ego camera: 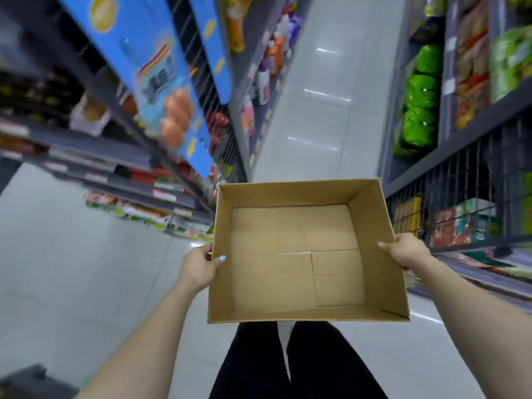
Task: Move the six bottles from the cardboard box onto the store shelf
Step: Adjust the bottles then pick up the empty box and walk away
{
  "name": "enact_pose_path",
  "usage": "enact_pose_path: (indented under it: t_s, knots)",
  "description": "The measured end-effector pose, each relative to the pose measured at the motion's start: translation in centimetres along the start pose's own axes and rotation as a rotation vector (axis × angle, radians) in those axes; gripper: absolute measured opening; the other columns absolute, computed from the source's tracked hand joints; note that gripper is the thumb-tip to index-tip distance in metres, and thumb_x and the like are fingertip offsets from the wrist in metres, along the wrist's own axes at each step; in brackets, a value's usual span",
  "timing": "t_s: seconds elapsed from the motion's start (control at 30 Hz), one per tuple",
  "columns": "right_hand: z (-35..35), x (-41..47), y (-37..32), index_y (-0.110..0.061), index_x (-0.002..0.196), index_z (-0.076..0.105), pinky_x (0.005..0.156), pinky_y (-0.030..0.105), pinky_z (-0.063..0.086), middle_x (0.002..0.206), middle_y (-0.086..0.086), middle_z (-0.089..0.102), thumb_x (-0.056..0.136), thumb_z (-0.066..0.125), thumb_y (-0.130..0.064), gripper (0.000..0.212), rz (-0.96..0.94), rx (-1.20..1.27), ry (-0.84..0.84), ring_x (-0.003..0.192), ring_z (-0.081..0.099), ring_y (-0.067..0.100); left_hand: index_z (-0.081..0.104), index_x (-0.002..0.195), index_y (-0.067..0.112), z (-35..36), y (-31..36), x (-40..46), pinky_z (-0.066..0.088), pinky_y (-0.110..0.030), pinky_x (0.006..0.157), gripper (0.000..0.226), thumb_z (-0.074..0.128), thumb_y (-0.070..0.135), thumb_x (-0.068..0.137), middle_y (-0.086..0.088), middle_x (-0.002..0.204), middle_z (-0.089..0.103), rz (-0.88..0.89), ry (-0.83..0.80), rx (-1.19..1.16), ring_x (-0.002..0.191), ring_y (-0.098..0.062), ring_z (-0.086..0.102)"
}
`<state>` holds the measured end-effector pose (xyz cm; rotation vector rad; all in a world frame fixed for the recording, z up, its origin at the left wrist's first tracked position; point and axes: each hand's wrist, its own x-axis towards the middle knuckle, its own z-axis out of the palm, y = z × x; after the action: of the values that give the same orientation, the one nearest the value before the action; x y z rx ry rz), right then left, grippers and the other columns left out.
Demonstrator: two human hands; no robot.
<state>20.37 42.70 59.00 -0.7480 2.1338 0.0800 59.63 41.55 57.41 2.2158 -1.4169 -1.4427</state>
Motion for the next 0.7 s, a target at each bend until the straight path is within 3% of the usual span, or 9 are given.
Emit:
enact_pose_path:
  t_s: [0.07,0.17,0.27,0.4,0.7]
  knots:
    - [-1.8,1.1,-0.4,-0.009,0.099,0.061,0.081,0.041,0.056,0.100,0.015,0.067,0.093,0.055,-0.034,0.026,0.044,0.036,0.019,0.095,0.065,0.035,0.069,0.106,0.005,-0.3,3.5,3.3,0.047,-0.029,0.073,0.023,0.062,0.018,0.088,-0.012,0.094,0.072,0.044,-0.026,0.065,0.092,-0.031,0.067]
    - [-4.3,3.2,-1.4,-0.007,0.120,0.060,0.091,0.045,0.052,0.118,0.017,0.065,0.091,0.057,-0.036,0.042,0.086,0.111,0.048,0.108,0.062,0.036,0.069,0.099,0.009,-0.3,9.0,7.5,0.044,-0.032,0.067,0.021,0.059,0.024,0.090,-0.012,0.085,0.068,0.109,0.014,0.174,0.084,-0.031,0.064]
    - [-6.4,5.7,-2.8,-0.008,0.123,0.059,0.092,0.047,0.052,0.122,0.017,0.064,0.092,0.056,-0.035,0.042,0.107,0.219,0.073,0.110,0.061,0.037,0.068,0.102,0.006,0.3,13.8,11.3,0.039,-0.030,0.067,0.024,0.056,0.024,0.092,-0.016,0.089,0.068,0.137,0.035,0.219,0.086,-0.033,0.062]
    - [-9.6,10.6,-5.4,-0.009,0.125,0.058,0.098,0.048,0.048,0.124,0.016,0.063,0.091,0.056,-0.037,0.044,0.144,0.244,0.113,0.113,0.059,0.036,0.069,0.102,0.011,1.5,19.5,17.5,0.054,-0.040,0.079,0.027,0.056,0.031,0.091,-0.013,0.096,0.073,0.126,0.039,0.252,0.091,-0.034,0.066]
    - [-16.9,24.6,-14.3,-0.009,0.129,0.056,0.097,0.046,0.048,0.126,0.015,0.062,0.092,0.055,-0.036,0.046,0.163,0.279,0.080,0.116,0.057,0.036,0.068,0.112,0.008,2.9,31.9,30.4,0.052,-0.041,0.082,0.031,0.057,0.028,0.091,-0.021,0.103,0.071,0.077,0.112,0.311,0.099,-0.040,0.063]
